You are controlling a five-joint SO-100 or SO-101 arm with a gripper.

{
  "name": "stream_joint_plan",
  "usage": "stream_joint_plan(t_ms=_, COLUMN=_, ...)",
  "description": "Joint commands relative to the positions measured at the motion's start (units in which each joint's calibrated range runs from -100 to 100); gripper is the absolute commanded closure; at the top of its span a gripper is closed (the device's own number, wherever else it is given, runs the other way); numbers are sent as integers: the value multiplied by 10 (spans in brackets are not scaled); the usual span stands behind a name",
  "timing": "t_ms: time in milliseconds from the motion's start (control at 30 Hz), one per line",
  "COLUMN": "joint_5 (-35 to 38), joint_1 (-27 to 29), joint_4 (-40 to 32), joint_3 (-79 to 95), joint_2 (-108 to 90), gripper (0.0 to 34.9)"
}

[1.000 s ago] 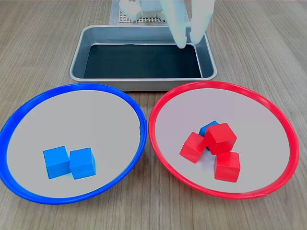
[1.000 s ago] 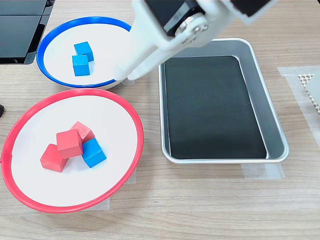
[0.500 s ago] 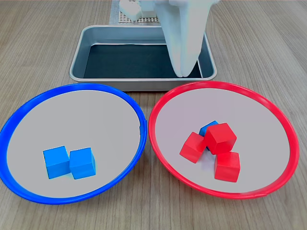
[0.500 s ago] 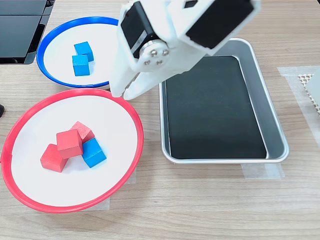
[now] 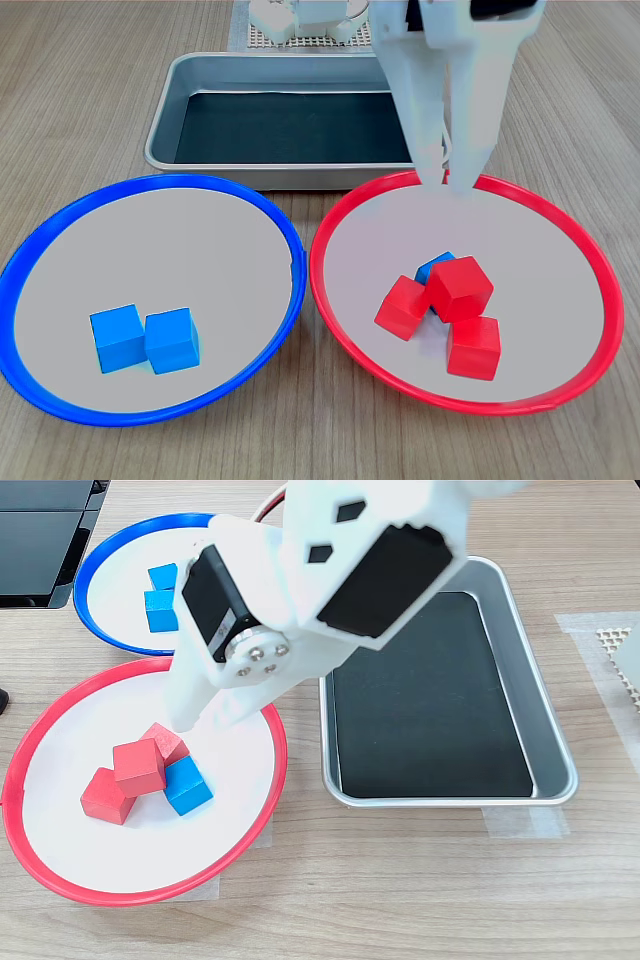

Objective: Relocate any blue block in the red dish to the blue dish, correcting any misplacements.

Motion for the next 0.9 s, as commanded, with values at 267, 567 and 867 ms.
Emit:
stream_joint_plan(t_ms=267, joint_5=5, joint_1=29, joint_4=12, joint_3=29, joint_2=-1, gripper=304)
stream_joint_plan(t_ms=567, joint_5=-27, joint_1=33, joint_4=40, joint_3=-24, joint_2=35, gripper=302)
stream_joint_plan(t_ms=867, joint_5=-30, joint_1=31, joint_4=57, joint_3=-95, joint_2=91, gripper=297)
